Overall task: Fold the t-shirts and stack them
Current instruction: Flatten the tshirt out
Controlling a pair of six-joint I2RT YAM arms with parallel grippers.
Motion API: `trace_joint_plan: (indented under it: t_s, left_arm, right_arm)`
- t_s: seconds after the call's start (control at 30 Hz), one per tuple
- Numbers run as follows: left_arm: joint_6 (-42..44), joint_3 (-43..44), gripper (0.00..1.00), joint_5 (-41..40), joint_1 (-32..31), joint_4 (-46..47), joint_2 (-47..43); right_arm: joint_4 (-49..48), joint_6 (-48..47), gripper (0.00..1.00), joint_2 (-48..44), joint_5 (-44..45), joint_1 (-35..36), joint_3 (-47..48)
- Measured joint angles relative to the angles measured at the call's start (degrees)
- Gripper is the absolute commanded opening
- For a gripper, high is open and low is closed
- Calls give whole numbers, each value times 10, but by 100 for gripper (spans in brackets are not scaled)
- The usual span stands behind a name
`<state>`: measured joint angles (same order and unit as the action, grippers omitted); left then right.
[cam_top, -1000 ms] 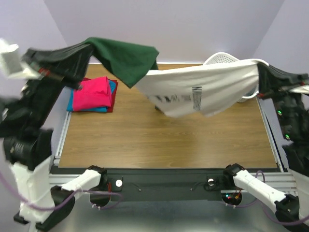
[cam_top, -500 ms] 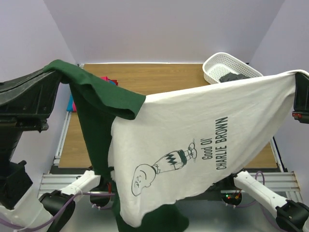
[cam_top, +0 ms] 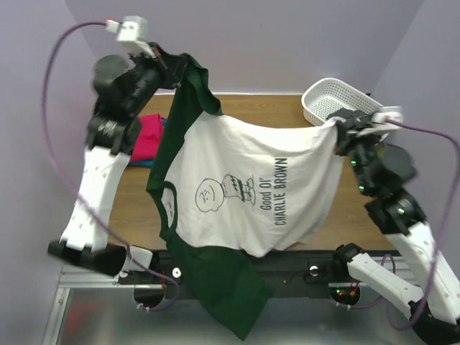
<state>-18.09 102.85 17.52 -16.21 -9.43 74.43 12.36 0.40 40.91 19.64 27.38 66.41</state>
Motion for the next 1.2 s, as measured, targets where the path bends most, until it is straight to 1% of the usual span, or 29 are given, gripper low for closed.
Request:
trace_joint_plan:
  t_s: [0.03, 0.07, 0.1, 0.13, 0.17, 0.2, 0.27, 0.3, 0.37, 0.43, 0.53, 0.57, 0.6, 0.67, 0.73, 0.77, 0.87, 1.0, 1.07, 1.2]
  left_arm:
    - [11, -10, 54, -32, 3, -4, 42]
    - [16, -10, 70, -54, 8, -4, 79]
    - [22, -3, 81, -76, 15, -5, 120]
    - [21, 8, 86, -94, 22, -7, 172]
    - [24, 31, 95, -116, 30, -19, 233]
    - [24, 46, 97, -132, 36, -25, 289]
    - [24, 47, 98, -177, 40, -48, 368]
    - [25, 28, 98, -197, 39, -54, 384]
    - [26, -21, 98, -229, 28, -57, 380]
    - [24, -76, 98, -249, 10, -53, 343]
    - [14, -162, 98, -259, -18, -11, 241]
    - [7, -194, 98, -257, -28, 9, 193]
    - [2, -227, 98, -255, -32, 43, 150]
    - [-6, -273, 98, -251, -30, 91, 98]
    - [-14, -311, 98, -245, -25, 128, 78]
    - [-17, -323, 98, -243, -23, 140, 78]
    - [-24, -361, 98, -224, -18, 167, 118]
    - [-32, -409, 98, -193, -18, 169, 184]
    - [-37, -422, 98, -175, -18, 169, 203]
    - [-43, -424, 98, -157, -21, 182, 210]
  right_arm:
    - [-12, 13, 11, 19, 14, 0, -43]
    - [-25, 21, 32, 43, 23, 0, -75]
    - [-43, 45, 77, 88, 39, -1, -121]
    - [-50, 49, 89, 113, 45, -3, -138]
    - [-59, 71, 94, 164, 47, -7, -161]
    - [-64, 84, 100, 217, 48, -8, -179]
    - [-58, 113, 100, 289, 43, -14, -216]
    - [-54, 122, 100, 296, 37, -15, -225]
    - [-46, 139, 100, 286, 21, -17, -245]
    - [-60, 150, 100, 266, 0, -19, -244]
    - [-92, 162, 100, 233, -23, -19, -238]
    - [-104, 164, 100, 233, -29, -19, -237]
    - [-111, 166, 100, 236, -31, -19, -237]
    - [-119, 169, 99, 259, -32, -19, -236]
    - [-123, 171, 98, 295, -35, -19, -236]
    - [-126, 172, 98, 313, -37, -19, -236]
    - [-129, 171, 98, 357, -53, -22, -231]
    - [-139, 170, 98, 418, -84, -26, -192]
    - [-150, 169, 98, 444, -101, -27, -168]
    - [-173, 170, 98, 517, -135, -33, -124]
